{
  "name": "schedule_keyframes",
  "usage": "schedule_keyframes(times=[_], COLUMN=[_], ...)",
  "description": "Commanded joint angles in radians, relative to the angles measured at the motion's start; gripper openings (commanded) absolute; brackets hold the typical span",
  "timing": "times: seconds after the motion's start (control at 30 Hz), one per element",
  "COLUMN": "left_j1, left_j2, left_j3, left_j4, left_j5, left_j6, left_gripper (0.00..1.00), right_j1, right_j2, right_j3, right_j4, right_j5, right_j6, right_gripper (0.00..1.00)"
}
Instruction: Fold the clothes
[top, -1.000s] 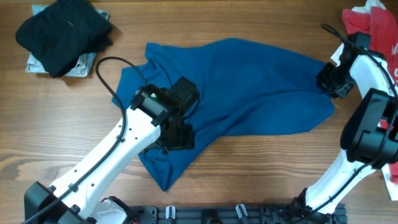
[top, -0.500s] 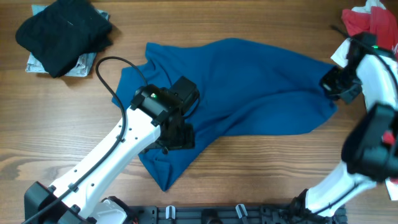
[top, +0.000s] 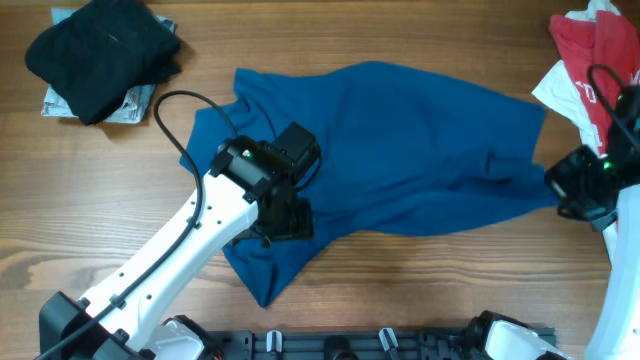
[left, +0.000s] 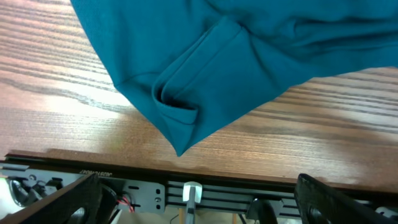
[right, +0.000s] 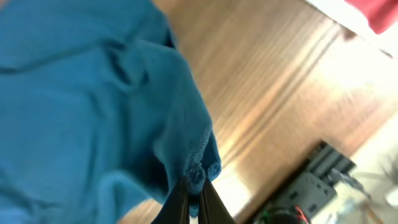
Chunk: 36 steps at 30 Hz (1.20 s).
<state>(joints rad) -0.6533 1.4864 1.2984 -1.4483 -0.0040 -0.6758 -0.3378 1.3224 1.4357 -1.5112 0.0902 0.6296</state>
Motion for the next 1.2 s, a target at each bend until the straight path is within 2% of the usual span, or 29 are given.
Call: schedule_keyframes(times=[0.0,0.1,0.2,0.27,0.37,0.47,0.53,0.63,0.67,0.7,0.73,0.83,0.87,0.9,0.97,1.0,1.03,1.1,1.13,1.17], left_j1=[0.004,0.004,0.004,0.004,0.004,0.004,0.004,0.004,0.004,0.004,0.004,0.003,0.003,0.003,0.004,0.004,0.004,0.003,0.000,-0.013], left_j2=[-0.011,-0.011,-0.011,-0.011,-0.011,-0.011,-0.011,-0.011,-0.011,-0.011,-0.011,-0.007,-0.003,0.003,0.035,0.064,0.085,0.126,0.143,0.164], left_j3=[-0.004,-0.004,-0.004,-0.004,-0.004,-0.004,-0.004,-0.004,-0.004,-0.005,-0.008,-0.064,-0.101,-0.139,-0.213,-0.251,-0.265,-0.268,-0.268,-0.268], left_j4=[-0.015,-0.019,-0.018,-0.018,-0.023,-0.029,-0.027,-0.003,0.008,0.022,0.040,0.157,0.211,0.260,0.369,0.440,0.466,0.477,0.490,0.515], left_j5=[-0.046,-0.047,-0.050,-0.050,-0.050,-0.051,-0.061,-0.061,-0.061,-0.052,-0.028,0.114,0.132,0.136,0.162,0.199,0.219,0.221,0.221,0.232], left_j6=[-0.013,-0.013,-0.013,-0.013,-0.013,-0.013,-0.013,-0.013,-0.006,-0.006,-0.005,0.066,0.065,0.061,0.061,0.061,0.061,0.063,0.088,0.183], left_gripper=[1.00,1.00,1.00,1.00,1.00,1.00,1.00,1.00,1.00,1.00,0.99,0.93,0.86,0.84,0.75,0.72,0.71,0.75,0.79,0.83], right_j1=[-0.004,-0.004,-0.004,-0.004,-0.010,-0.115,-0.182,-0.202,-0.202,-0.202,-0.202,-0.202,-0.202,-0.202,-0.202,-0.202,-0.202,-0.202,-0.202,-0.202], right_j2=[-0.039,-0.158,-0.296,-0.329,-0.297,-0.213,-0.147,-0.077,-0.059,-0.044,-0.034,-0.013,-0.008,-0.003,0.002,0.011,0.019,0.032,0.034,0.036], right_j3=[-0.091,-0.138,-0.138,-0.138,-0.138,-0.138,-0.138,-0.138,-0.138,-0.138,-0.138,-0.138,-0.138,-0.138,-0.138,-0.138,-0.139,-0.145,-0.163,-0.188], right_j4=[-0.015,-0.020,-0.018,-0.020,-0.024,-0.019,-0.011,-0.001,0.008,0.021,0.047,0.111,0.130,0.148,0.183,0.207,0.213,0.216,0.232,0.254], right_j5=[0.045,0.059,0.158,0.208,0.236,0.220,0.170,0.129,0.096,0.046,-0.023,-0.229,-0.238,-0.238,-0.238,-0.245,-0.249,-0.249,-0.249,-0.250], right_j6=[0.151,0.211,0.208,0.208,0.212,0.205,0.083,0.049,0.051,0.039,-0.028,-0.238,-0.244,-0.244,-0.236,-0.237,-0.237,-0.237,-0.237,-0.236], right_gripper=[0.04,0.04,0.04,0.05,0.05,0.07,0.08,0.10,0.21,0.41,0.44,0.45,0.46,0.48,0.57,0.69,0.73,0.75,0.75,0.76])
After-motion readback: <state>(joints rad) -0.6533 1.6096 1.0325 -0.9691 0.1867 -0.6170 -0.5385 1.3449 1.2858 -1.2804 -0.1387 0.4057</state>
